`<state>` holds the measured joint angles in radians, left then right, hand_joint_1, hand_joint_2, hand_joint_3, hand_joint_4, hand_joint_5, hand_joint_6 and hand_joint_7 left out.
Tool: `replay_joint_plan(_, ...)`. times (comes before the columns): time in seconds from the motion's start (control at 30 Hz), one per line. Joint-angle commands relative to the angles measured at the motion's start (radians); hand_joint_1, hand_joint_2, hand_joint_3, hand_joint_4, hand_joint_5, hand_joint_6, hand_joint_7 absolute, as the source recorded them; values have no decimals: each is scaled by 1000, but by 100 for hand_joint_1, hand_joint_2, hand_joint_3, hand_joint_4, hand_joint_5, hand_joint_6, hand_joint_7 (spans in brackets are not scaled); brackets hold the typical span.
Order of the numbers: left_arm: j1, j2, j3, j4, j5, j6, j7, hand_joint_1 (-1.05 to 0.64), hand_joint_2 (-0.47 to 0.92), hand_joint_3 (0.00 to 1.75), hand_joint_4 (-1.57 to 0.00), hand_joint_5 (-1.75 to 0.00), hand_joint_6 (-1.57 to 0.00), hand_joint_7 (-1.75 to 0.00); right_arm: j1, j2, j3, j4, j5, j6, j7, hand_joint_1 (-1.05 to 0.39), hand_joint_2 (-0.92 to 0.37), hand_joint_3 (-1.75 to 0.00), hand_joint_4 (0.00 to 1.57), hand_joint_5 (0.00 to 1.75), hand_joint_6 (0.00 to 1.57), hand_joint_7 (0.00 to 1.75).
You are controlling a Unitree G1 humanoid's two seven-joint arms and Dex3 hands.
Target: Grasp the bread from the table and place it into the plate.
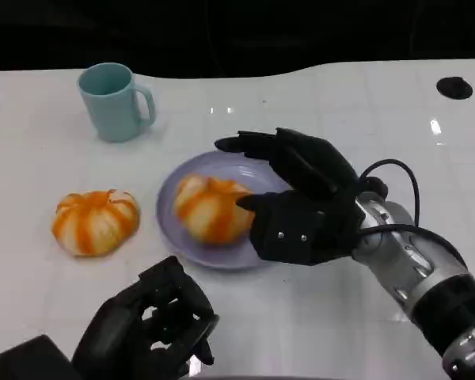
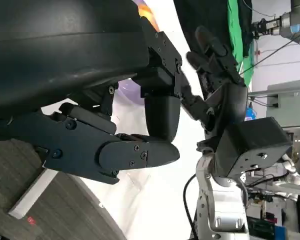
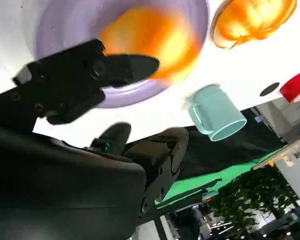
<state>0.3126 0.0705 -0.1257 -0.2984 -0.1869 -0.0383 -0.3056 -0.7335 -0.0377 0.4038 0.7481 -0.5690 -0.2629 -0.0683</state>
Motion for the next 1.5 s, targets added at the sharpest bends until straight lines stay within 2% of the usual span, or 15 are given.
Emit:
replay_joint_plan(0.03, 10, 14, 1, -16, 7, 3, 4, -49, 92, 44, -63, -175, -45, -167, 19, -28, 12, -50, -8, 25, 24, -56, -92, -26, 0, 51, 33, 0)
replay_joint_plan(0.3, 7, 11, 1, -10, 5, -3, 4, -50, 92, 43, -63, -175, -45, -167, 66, -64, 4, -135, 3, 41, 53, -57, -92, -28, 3, 58, 35, 2)
replay_joint_plan(0.57, 3, 12, 1, -11, 3, 5, 4, -50, 92, 44, -64, -175, -45, -168, 221, -123, -65, -358, 121, 0, 134, -51, -92, -27, 14, 62, 42, 4)
replay_joint_plan(0.67, 1, 11, 1, -8, 2, 2, 4, -50, 92, 44, -64, -175, -45, -168, 295, -127, -100, -455, 188, -5, 165, -48, -92, -22, 25, 69, 47, 7)
replay_joint_plan(0.83, -2, 11, 2, -7, 0, 6, 4, -50, 92, 44, -64, -175, -46, -168, 429, -115, -159, -583, 336, -58, 203, -40, -92, -19, 30, 96, 61, 12)
replay_joint_plan(0.9, -4, 11, 2, -6, -2, 6, 2, -51, 92, 44, -64, -175, -46, -168, 484, -106, -181, -623, 397, -79, 214, -33, -90, -21, 38, 105, 73, 20)
replay_joint_plan(0.93, -4, 12, 2, -5, 1, 5, 3, -51, 92, 44, -64, -175, -45, -168, 510, -102, -192, -637, 434, -100, 223, -30, -82, -36, 40, 110, 73, 28)
replay_joint_plan(0.97, -5, 12, 2, -4, 4, 2, 4, -50, 92, 44, -64, -175, -45, -168, 534, -96, -202, -648, 472, -124, 234, -25, -67, -64, 46, 116, 73, 43)
replay_joint_plan(1.0, -6, 12, 2, -4, 5, 3, 5, -50, 92, 44, -64, -175, -45, -168, 555, -91, -211, -660, 503, -135, 243, -17, -49, -100, 54, 123, 71, 70)
replay_joint_plan(1.03, -7, 12, 2, -4, 4, 5, 5, -51, 92, 44, -64, -175, -45, -169, 576, -89, -218, -674, 528, -141, 252, -14, -41, -116, 58, 126, 68, 85)
replay_joint_plan(1.1, -9, 14, 3, -5, 6, 10, 6, -51, 92, 44, -65, -175, -45, -169, 616, -92, -229, -701, 552, -154, 264, -7, -34, -138, 68, 136, 71, 108)
replay_joint_plan(1.17, -11, 16, 4, -4, 5, 10, 4, -51, 92, 44, -65, -175, -45, -169, 659, -107, -237, -734, 555, -164, 276, -6, -32, -147, 72, 148, 75, 119)
replay_joint_plan(1.3, -13, 13, 3, -1, 2, 9, 3, -50, 92, 45, -65, -175, -45, -170, 733, -138, -254, -804, 551, -144, 299, -12, -33, -148, 78, 163, 81, 134)
replay_joint_plan(1.5, -11, 15, 2, -6, 6, 7, 5, -49, 92, 45, -65, -175, -44, -171, 832, -180, -291, -886, 566, -119, 331, -13, -35, -142, 84, 174, 82, 141)
